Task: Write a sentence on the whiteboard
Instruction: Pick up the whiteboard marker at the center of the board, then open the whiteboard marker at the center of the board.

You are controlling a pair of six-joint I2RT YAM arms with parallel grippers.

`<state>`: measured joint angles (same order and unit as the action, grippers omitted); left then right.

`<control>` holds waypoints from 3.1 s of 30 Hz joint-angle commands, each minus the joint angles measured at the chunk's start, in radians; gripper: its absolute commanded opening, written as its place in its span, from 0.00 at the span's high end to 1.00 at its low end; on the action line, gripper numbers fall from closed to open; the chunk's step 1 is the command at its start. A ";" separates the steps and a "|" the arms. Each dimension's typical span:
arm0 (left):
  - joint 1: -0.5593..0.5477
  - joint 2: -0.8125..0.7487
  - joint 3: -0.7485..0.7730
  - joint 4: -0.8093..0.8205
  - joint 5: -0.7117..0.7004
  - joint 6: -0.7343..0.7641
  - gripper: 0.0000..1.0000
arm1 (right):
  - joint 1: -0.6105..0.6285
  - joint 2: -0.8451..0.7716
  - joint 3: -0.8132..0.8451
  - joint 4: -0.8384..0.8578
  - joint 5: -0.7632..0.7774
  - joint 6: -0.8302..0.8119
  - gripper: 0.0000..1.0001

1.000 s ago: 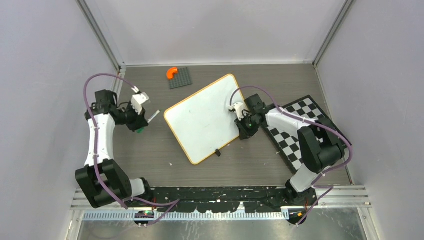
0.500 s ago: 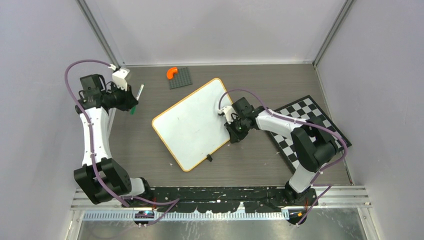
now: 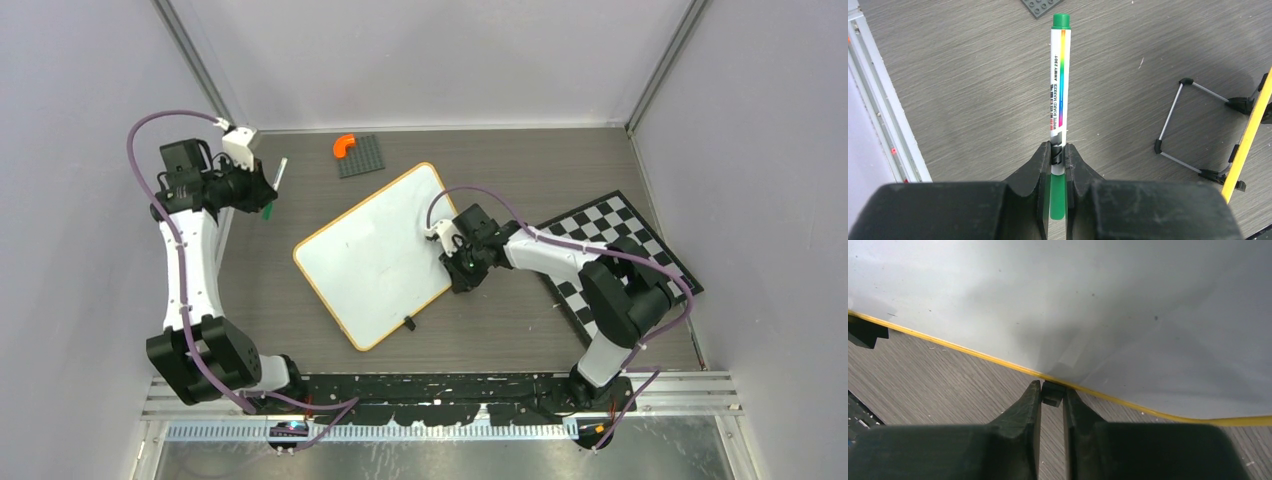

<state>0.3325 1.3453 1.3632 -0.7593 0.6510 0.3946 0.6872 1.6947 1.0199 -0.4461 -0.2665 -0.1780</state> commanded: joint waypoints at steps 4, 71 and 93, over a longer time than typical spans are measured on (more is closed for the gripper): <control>-0.064 -0.021 0.055 0.010 -0.001 -0.019 1.00 | 0.016 -0.089 -0.036 -0.117 -0.030 -0.016 0.35; -0.977 -0.018 0.302 -0.284 -0.109 0.178 0.29 | -0.219 -0.421 0.356 -0.095 -0.626 0.647 1.00; -0.955 -0.002 0.244 -0.252 0.046 0.087 1.00 | -0.204 -0.445 0.338 -0.140 -0.751 0.589 0.96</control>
<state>-0.6266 1.3468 1.5970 -1.0599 0.6754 0.5243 0.4679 1.2827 1.3579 -0.5644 -0.9710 0.4423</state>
